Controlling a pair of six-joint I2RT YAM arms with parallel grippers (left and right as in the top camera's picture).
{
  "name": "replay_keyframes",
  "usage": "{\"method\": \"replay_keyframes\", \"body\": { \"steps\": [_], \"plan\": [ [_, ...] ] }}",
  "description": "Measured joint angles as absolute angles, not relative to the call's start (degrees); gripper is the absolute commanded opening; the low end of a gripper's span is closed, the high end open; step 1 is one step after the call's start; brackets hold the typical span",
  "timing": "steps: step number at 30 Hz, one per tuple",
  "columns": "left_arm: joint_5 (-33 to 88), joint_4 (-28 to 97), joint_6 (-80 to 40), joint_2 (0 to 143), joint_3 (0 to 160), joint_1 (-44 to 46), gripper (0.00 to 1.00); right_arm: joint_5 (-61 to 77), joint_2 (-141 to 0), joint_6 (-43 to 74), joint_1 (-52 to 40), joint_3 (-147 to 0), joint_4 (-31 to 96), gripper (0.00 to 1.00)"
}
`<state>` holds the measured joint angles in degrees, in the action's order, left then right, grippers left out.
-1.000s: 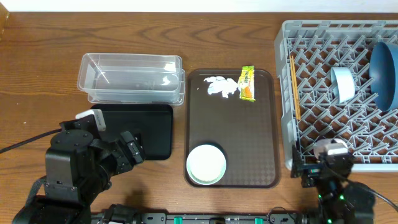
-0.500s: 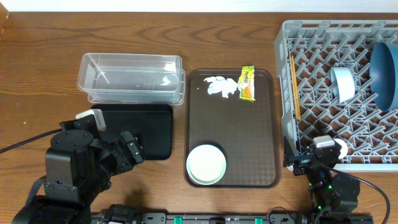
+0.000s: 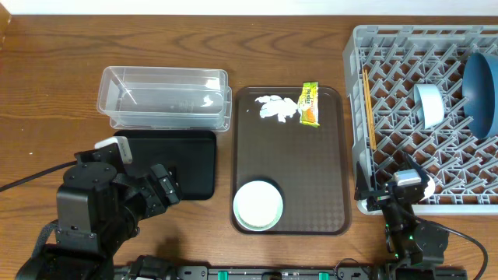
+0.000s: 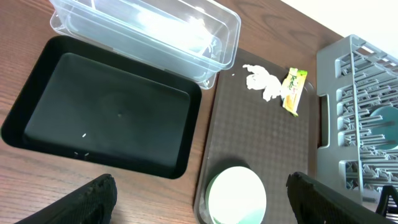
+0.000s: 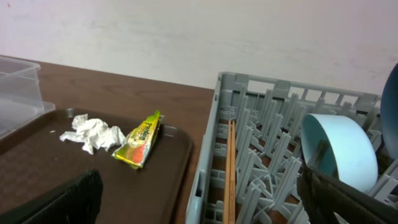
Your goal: Sort waste into correct bins and load items into the dishwasher rack
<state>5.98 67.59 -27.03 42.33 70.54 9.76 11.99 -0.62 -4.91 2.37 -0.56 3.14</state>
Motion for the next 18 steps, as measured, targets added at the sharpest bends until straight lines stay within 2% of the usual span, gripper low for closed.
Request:
{"method": "replay_keyframes", "body": {
  "steps": [11,12,18],
  "plan": [
    [7.51,68.55,-27.27,42.33,70.54,9.76,0.88,11.99,-0.62,-4.91,2.37,-0.56,3.14,0.99],
    [8.51,69.43,-27.66,42.33,70.54,9.76,1.00,11.99,-0.62,-4.91,2.37,-0.56,3.14,0.99],
    [13.85,63.18,-31.66,43.20,70.52,9.91,0.98,11.99,-0.62,-4.91,2.37,-0.56,3.14,0.99]
  ]
}}
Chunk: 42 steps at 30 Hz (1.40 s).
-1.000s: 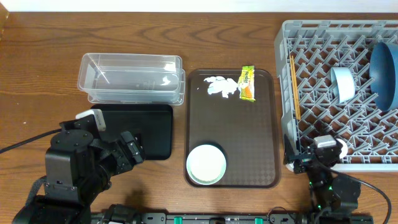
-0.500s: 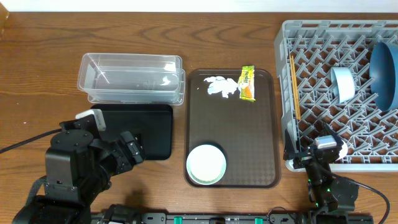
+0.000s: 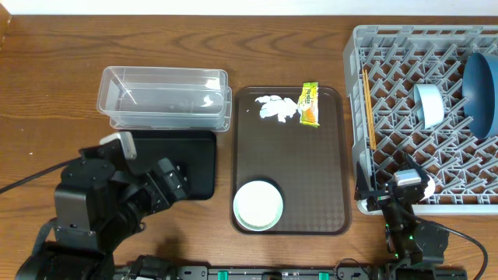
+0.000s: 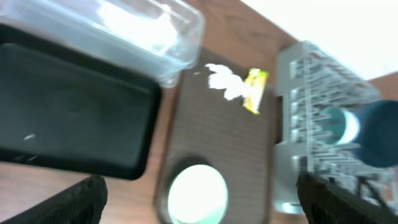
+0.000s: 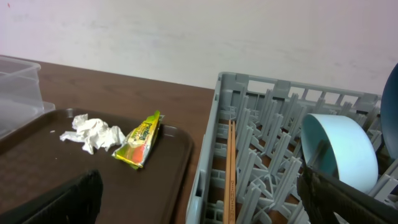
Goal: Sort waste into correct bins and load items into the dishwasher rack
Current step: 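Reach the left gripper to the white plate and grasp it, then lift the white plate with the left gripper toward the clear container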
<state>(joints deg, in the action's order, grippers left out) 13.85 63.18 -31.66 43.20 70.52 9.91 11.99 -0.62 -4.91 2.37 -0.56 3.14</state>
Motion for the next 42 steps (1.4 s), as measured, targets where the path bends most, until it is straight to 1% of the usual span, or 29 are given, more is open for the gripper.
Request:
{"method": "replay_keyframes", "body": {
  "steps": [1,2,6,9,13,16,21,24,26,27,31,32,34,36,38,42],
  "plan": [
    [14.68,62.70,-31.73,43.90,70.52,10.13,0.93,11.99,-0.62,-4.91,2.37,-0.56,3.14,0.99],
    [15.38,62.63,-31.66,44.82,70.54,10.59,0.92,11.99,-0.62,-4.91,2.37,-0.56,3.14,0.99],
    [17.28,63.18,-28.93,52.58,70.52,16.51,0.92,11.99,-0.62,-4.91,2.37,-0.56,3.14,0.99],
    [16.27,63.16,-27.55,60.53,70.52,23.70,0.92,11.99,-0.62,-4.91,2.37,-0.56,3.14,0.99],
    [10.61,61.76,-26.65,70.32,70.30,34.30,0.91,11.99,-0.64,-4.91,2.37,-0.56,3.11,0.99],
    [7.38,59.05,-27.44,76.47,70.26,40.99,0.86,11.99,-0.62,-4.91,2.37,-0.56,3.14,0.99],
    [4.73,57.10,-34.57,85.10,70.19,49.28,0.75,11.99,-0.62,-4.91,2.37,-0.56,3.14,0.99],
    [3.97,53.58,-38.68,90.83,70.19,53.34,0.70,11.99,-0.62,-4.91,2.37,-0.56,3.14,0.99],
    [3.84,51.07,-40.64,94.32,70.17,54.85,0.66,11.99,-0.62,-4.91,2.37,-0.56,3.14,0.99],
    [3.77,49.82,-41.36,95.81,70.13,55.27,0.62,11.99,-0.62,-4.91,2.37,-0.56,3.14,0.99],
    [3.40,47.05,-43.70,100.73,70.13,55.72,0.57,11.99,-0.62,-4.91,2.37,-0.56,3.14,0.99],
    [3.27,46.96,-44.36,101.60,70.13,55.72,0.55,11.99,-0.62,-4.91,2.37,-0.56,3.14,0.99],
    [3.03,46.46,-45.28,103.07,70.08,55.72,0.43,11.99,-0.62,-4.91,2.37,-0.56,3.14,0.99],
    [2.96,45.80,-45.87,103.96,70.08,55.72,0.35,11.99,-0.62,-4.91,2.37,-0.56,3.14,0.99],
    [2.70,45.08,-46.65,104.49,70.08,55.72,0.32,11.99,-0.62,-4.91,2.37,-0.56,3.14,0.99],
    [1.23,44.47,-46.74,104.57,70.08,55.72,0.32,11.99,-0.62,-4.91,2.37,-0.56,3.14,0.99]
  ]
}}
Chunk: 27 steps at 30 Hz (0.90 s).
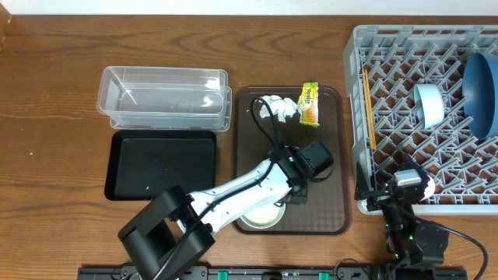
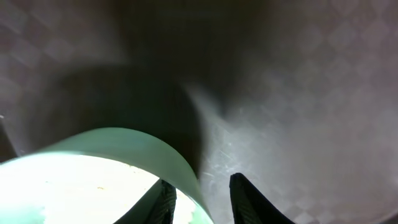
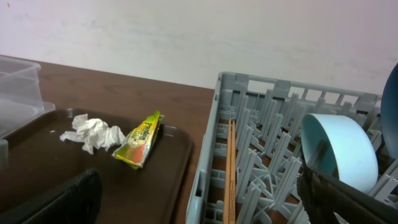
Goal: Sort waste into correct bins and load items into the dishwasher rack
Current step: 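Lift the white plate with the left gripper toward the clear container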
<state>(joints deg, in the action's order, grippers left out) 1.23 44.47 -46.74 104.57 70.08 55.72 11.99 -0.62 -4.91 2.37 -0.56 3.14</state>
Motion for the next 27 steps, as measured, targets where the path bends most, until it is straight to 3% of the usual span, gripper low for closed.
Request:
{"method": "replay_keyframes", "body": {
  "steps": [8,13,27],
  "plan": [
    [-0.45,44.29,-46.74,106.50,69.97,55.96,0.33,11.99,-0.62,-4.91,2.37,-0.56,3.14,0.99],
    [-0.45,44.14,-47.03,108.25,69.78,56.90,0.06,11.99,-0.62,-4.91,2.37,-0.56,3.14,0.99],
    [-2.72,50.30,-43.40,108.09,72.66,57.34,0.06,11.99,-0.62,-4.91,2.37,-0.56,3.14,0.99]
  ]
}}
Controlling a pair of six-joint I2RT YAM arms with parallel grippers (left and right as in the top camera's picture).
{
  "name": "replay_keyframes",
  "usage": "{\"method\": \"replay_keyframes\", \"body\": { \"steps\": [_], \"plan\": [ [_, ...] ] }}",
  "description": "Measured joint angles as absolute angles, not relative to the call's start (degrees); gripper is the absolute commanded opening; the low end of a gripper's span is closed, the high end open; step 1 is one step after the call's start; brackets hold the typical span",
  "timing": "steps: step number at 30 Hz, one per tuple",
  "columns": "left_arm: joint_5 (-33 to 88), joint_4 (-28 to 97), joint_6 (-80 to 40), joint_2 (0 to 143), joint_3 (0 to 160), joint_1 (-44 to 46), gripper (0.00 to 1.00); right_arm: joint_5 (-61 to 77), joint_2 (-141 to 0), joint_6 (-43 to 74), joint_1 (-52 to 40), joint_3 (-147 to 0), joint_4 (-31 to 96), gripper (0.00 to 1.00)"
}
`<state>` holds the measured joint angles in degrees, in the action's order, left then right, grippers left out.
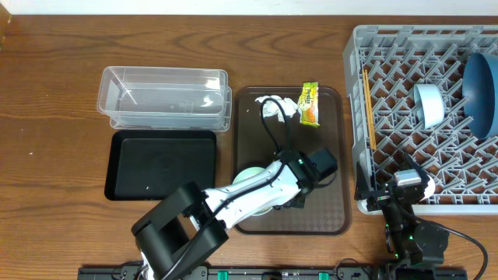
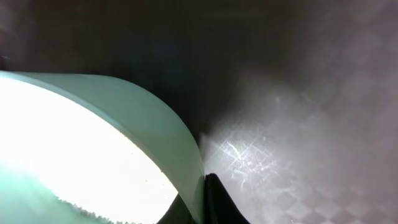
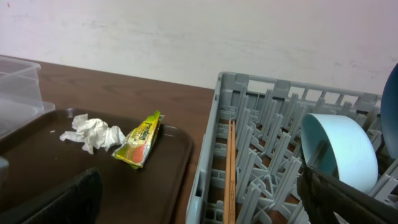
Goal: Sort waste into correct bins and load items into the dishwasher rack
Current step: 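Lift the white plate with the left gripper toward the clear container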
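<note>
A pale green bowl [image 2: 93, 143] on the brown tray [image 1: 327, 148] fills the left wrist view; from overhead only a bit of the bowl [image 1: 247, 176] shows beside the arm. My left gripper [image 2: 202, 190] is shut on the bowl's rim, and overhead that gripper [image 1: 296, 194] is low over the tray's front half. A crumpled tissue [image 1: 274, 107] and a yellow-green snack wrapper [image 1: 310, 103] lie at the tray's far end. My right gripper [image 3: 199, 205] rests open by the grey dish rack [image 1: 358, 101], holding nothing.
A clear plastic bin [image 1: 163, 97] and a black bin [image 1: 159, 165] sit left of the tray. The rack holds wooden chopsticks [image 1: 367, 105], a light blue cup [image 1: 428, 105] and a dark blue bowl [image 1: 482, 82]. A wall backs the table.
My left gripper's fingers stood apart on either side of the bowl's rim; now they are shut on it. The bowl's visible part lies farther up the tray. The right arm is unchanged.
My left gripper was open at the front left over the black bin, with the bowl alone on the tray. Later it was at the bowl, fingers straddling the rim. Now it grips the rim. The right arm, tissue and wrapper stayed put.
</note>
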<state>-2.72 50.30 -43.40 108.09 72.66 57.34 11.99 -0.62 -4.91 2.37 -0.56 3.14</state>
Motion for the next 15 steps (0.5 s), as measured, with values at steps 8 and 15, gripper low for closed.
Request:
{"method": "replay_keyframes", "body": {
  "steps": [8,15],
  "plan": [
    [-2.74,53.39,-37.26,96.18,75.70,50.83,0.06,11.99,-0.62,-4.91,2.37,-0.56,3.14,0.99],
    [6.20,57.80,-30.87,85.38,76.40,31.88,0.06,11.99,-0.62,-4.91,2.37,-0.56,3.14,0.99]
  ]
}}
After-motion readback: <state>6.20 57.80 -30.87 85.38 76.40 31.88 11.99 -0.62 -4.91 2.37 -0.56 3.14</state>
